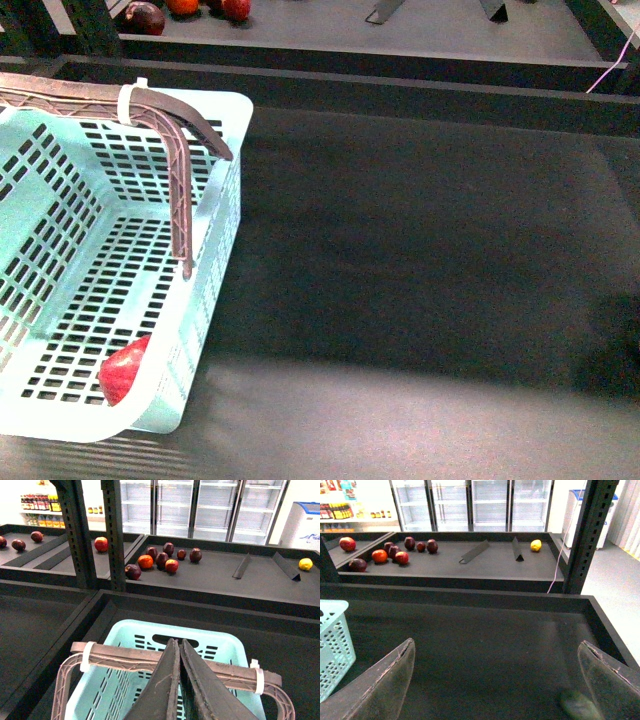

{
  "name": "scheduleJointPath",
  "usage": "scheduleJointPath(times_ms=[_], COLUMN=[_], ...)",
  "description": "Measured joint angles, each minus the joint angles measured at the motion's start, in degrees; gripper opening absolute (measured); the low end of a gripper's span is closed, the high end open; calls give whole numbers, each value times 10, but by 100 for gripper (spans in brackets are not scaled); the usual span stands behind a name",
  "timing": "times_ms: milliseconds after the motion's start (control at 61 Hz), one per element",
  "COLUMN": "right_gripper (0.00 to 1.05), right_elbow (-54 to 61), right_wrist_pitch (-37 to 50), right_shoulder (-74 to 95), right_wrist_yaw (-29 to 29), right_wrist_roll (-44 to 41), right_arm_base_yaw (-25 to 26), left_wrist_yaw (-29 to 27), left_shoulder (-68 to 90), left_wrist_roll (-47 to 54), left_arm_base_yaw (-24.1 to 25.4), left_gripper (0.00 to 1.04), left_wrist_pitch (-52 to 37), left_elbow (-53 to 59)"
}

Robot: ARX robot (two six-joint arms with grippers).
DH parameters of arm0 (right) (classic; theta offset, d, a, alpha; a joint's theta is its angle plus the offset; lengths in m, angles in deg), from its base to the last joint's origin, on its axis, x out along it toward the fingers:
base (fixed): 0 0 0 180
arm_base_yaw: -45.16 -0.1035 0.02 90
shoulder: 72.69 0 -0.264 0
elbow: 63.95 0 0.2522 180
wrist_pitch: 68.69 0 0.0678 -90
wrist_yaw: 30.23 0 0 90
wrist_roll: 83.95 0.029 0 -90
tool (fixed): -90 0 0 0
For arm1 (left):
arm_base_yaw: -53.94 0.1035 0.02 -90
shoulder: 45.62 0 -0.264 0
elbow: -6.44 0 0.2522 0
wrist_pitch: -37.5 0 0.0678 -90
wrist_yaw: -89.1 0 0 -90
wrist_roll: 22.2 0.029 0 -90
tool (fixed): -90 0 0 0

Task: Pick apple with right arm and hold basket with left

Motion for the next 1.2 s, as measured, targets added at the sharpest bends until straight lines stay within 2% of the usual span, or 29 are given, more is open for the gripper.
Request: scheduleJointPath(times_ms=[33, 131, 574, 672, 1197], right_gripper=[96, 96, 96, 96, 96], right_elbow=[0, 0, 0, 0, 0], right_wrist_pitch=[0, 0, 0, 0, 0], right_shoulder=[0, 0, 0, 0, 0], right_wrist_yaw=[0, 0, 0, 0, 0], right_wrist_roll=[0, 0, 0, 0, 0], right_arm_base_yaw=[0, 0, 0, 0, 0], left_wrist_yaw=[20, 23, 27, 27, 27], left_shoulder=[-10, -46, -203, -218, -416], left_wrist_roll=[3, 4, 6, 7, 8], left_arm_base_yaw=[12, 30, 31, 31, 31], left_gripper=[3, 3, 3, 3, 3], left_wrist_pitch=[2, 12, 107, 93, 283], left_elbow=[8, 33, 97, 120, 121])
